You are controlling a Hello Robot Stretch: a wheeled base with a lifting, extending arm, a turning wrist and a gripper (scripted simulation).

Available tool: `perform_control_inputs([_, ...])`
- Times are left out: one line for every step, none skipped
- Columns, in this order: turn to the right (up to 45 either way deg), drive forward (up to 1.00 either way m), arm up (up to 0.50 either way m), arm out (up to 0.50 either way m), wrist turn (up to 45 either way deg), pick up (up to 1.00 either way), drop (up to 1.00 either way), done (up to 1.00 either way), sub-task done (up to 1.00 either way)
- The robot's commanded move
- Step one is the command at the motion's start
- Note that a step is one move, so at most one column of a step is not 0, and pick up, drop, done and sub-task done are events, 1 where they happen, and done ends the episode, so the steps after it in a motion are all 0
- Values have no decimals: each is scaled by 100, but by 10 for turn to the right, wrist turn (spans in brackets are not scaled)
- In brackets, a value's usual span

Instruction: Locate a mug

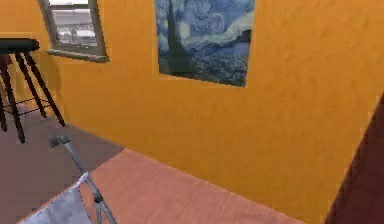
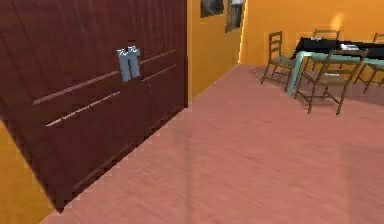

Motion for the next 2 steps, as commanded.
perform_control_inputs([450, 0, 0, 0, 0, 0, 0, 0, 0])
perform_control_inputs([450, 0, 0, 0, 0, 0, 0, 0, 0])
